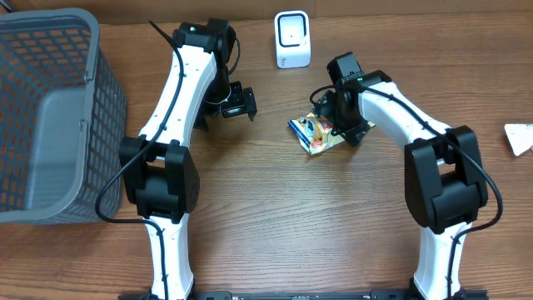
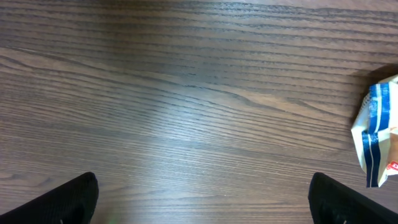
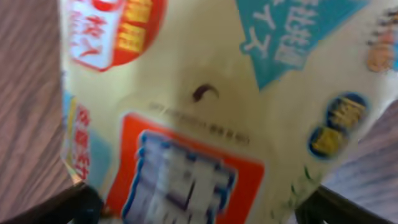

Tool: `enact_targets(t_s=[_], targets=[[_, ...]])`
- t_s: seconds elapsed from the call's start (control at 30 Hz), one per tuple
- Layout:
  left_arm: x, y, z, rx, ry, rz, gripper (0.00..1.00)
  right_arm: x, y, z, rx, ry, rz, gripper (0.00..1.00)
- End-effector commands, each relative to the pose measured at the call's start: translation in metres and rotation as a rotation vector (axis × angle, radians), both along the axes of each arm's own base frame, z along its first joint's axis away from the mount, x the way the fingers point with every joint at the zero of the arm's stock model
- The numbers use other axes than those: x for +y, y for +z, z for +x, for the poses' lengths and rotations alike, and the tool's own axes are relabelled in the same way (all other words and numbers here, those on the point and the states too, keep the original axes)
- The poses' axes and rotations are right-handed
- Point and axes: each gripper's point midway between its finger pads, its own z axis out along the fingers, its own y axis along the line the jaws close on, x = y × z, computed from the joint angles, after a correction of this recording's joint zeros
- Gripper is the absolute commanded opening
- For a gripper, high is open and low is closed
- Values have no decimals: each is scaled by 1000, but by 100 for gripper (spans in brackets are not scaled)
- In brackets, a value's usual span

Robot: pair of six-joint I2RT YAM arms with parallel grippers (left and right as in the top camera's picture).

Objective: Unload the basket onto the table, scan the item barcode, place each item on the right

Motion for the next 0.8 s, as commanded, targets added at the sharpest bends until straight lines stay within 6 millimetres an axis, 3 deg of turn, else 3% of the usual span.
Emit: enact_targets(t_s=[0.0, 0.07, 0.13, 0.33, 0.67, 0.77], targets=[[-2, 0, -2, 3, 0, 0, 99, -7, -17, -4, 29, -54, -39, 31], [-2, 0, -2, 3, 0, 0, 99, -6, -16, -2, 25, -45, -34, 11], [-2, 0, -1, 3, 0, 0, 100, -1, -13, 0, 20, -10, -16, 4], [-3, 0, 2, -13, 0, -4, 100, 20, 20, 19, -41, 136, 55, 4], [-8, -1, 26, -110, 1, -25, 100, 55, 146, 110, -460, 233, 159, 4], [-10, -1, 32, -135, 1, -30, 99, 63, 168, 133, -582, 212, 195, 4]])
